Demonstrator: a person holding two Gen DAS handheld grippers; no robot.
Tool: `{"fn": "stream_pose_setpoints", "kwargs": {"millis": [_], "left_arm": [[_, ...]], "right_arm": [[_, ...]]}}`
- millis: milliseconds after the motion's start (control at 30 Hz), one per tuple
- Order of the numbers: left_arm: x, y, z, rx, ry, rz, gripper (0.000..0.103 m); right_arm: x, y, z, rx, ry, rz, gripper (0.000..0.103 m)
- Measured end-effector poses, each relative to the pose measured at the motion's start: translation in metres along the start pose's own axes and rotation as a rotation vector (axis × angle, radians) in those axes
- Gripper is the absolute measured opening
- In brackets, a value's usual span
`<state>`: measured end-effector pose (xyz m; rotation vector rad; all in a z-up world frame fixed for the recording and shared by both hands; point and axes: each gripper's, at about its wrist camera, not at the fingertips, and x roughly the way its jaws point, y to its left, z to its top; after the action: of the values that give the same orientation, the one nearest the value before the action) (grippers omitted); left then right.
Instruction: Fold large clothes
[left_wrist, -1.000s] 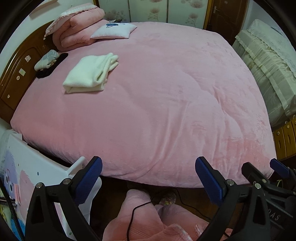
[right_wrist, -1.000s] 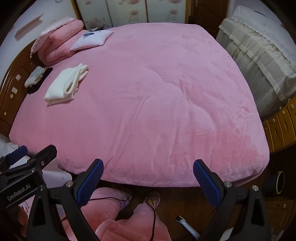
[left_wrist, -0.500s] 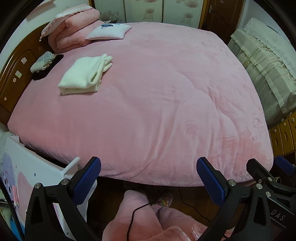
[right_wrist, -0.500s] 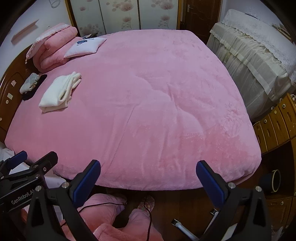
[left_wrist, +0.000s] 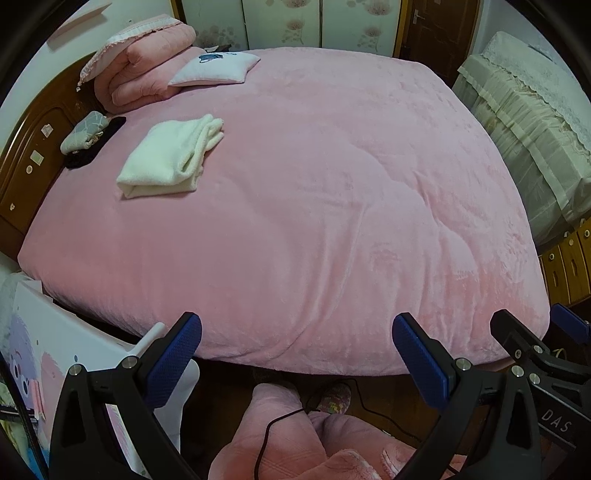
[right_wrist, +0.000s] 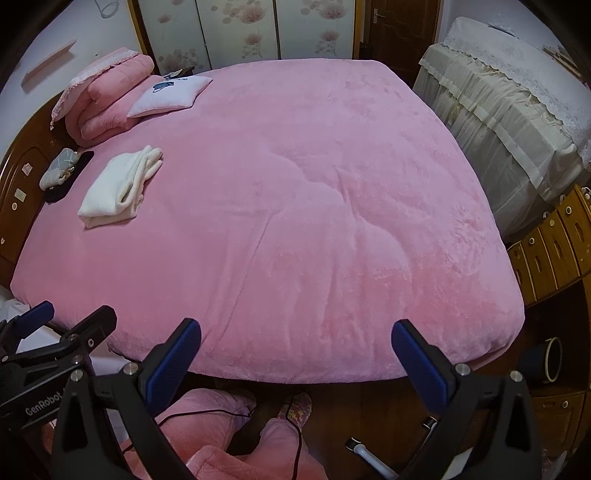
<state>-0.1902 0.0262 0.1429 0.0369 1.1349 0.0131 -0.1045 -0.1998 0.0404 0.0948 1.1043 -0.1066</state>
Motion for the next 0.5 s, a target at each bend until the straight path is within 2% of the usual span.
{"fn": "stream_pose_setpoints", "kwargs": {"millis": [500], "left_arm": [[0.0006, -0.0001, 0.0057, 0.031, -0.007, 0.014, 0.102]], "right_arm": [[0.0029, 0.0038, 0.0065, 0.016, -0.01, -0.004, 0.103]]}}
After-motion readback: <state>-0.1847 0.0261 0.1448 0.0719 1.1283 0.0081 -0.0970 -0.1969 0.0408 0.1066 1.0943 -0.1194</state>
